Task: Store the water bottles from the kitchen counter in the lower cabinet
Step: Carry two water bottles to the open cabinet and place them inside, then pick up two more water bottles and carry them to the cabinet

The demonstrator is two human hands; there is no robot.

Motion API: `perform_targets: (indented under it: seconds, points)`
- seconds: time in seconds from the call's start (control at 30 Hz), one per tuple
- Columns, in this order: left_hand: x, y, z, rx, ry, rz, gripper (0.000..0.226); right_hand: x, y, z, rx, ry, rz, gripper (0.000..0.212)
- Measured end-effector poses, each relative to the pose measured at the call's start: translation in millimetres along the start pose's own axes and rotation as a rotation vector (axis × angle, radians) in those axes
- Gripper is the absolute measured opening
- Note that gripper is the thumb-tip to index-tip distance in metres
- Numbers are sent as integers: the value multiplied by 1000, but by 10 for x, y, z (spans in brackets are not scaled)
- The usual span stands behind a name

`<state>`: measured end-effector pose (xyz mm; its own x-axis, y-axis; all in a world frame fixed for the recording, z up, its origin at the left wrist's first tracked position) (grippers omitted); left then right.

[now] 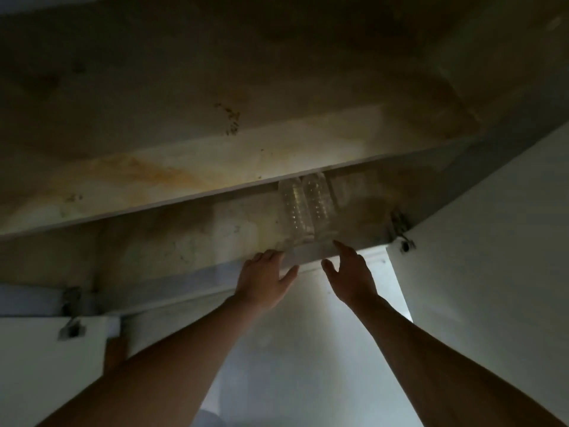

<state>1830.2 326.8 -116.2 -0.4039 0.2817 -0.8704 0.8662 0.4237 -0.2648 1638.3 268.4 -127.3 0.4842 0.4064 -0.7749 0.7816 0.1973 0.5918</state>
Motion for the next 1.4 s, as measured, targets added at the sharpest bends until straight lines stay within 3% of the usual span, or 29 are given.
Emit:
perform_targets:
  seconds: [0.13,0.3,0.57,0.77,0.97,1.13,1.3,1.4]
  points:
    - [-417,123,-898,-16,-47,93,71,-365,310,-876,35,130,-64,61]
    - [-1549,194,-2012,-86,7,159,63,-1395,1134,-1931,0,201,-100,57]
    - [-3826,-471,-3737,38,-48,279,60,-3487,3006,-2951,-103,165,-165,57]
    - [-5167,-1172,-4578,128,-152,150,65,-4485,3881,-3411,-197,89,-161,60]
    - [-5678,-1503,-4941,147,-296,119,68,-5078,4135,-3706,-252,-102,-141,55]
    - [-5713,-1894,-4922,261,-328,132,63,-5455,4056,-3940,-203,-214,-180,56]
    - [-5630,-2591,-4741,511,-248,205,73,-5781,3660,-4325,-36,-342,-262,54]
    - [-5573,-3027,-4737,714,-239,183,65,-5841,3394,-4722,131,-464,-255,59]
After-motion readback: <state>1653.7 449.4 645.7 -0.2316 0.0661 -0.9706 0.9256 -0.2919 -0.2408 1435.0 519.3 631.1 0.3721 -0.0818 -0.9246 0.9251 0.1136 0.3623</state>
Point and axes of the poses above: each hand's wrist, its own z-axis towards the middle knuckle, its own x-axis out of the palm, y = z × x, the point moved 7 cm from there along z, towards the middle knuckle, and after that the axes turned 14 degrees about -x, right-handed, at the moved point
